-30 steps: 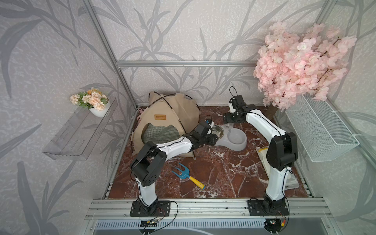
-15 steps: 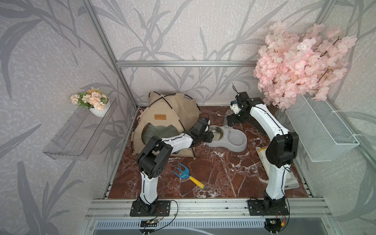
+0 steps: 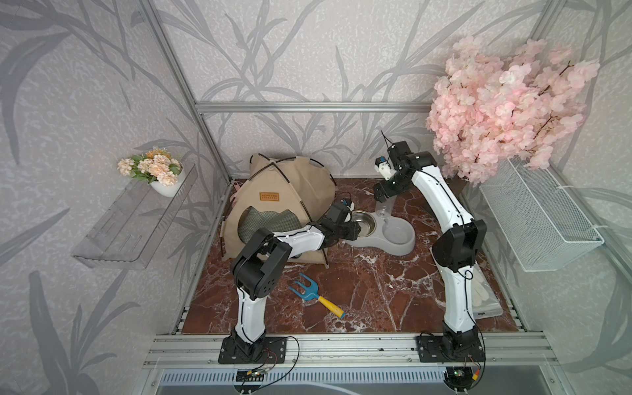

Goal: Adjust the bottle in the pet food container.

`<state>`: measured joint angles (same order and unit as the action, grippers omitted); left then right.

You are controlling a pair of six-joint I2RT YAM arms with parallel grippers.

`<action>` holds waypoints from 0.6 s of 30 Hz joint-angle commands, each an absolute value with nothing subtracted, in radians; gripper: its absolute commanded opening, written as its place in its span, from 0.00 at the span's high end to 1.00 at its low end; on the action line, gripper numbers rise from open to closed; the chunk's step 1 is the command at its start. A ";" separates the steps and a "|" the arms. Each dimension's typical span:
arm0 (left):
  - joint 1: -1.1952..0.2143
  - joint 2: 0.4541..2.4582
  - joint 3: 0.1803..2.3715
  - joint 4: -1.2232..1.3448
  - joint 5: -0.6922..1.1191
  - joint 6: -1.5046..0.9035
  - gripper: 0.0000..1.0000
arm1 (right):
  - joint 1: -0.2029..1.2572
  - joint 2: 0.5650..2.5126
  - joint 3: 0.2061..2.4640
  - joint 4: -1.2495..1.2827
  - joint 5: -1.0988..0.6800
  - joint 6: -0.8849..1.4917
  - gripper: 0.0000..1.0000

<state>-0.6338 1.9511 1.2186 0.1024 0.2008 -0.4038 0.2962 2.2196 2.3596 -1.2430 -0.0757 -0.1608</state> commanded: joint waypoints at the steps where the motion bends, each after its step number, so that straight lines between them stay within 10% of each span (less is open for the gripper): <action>1: -0.635 1.990 1.181 0.055 0.206 -0.416 0.50 | 0.295 2.249 2.385 -1.297 -0.110 -0.186 0.15; 18: -0.644 2.057 1.107 0.168 0.260 -0.506 0.53 | 0.300 2.265 1.893 -1.091 -0.202 0.164 0.96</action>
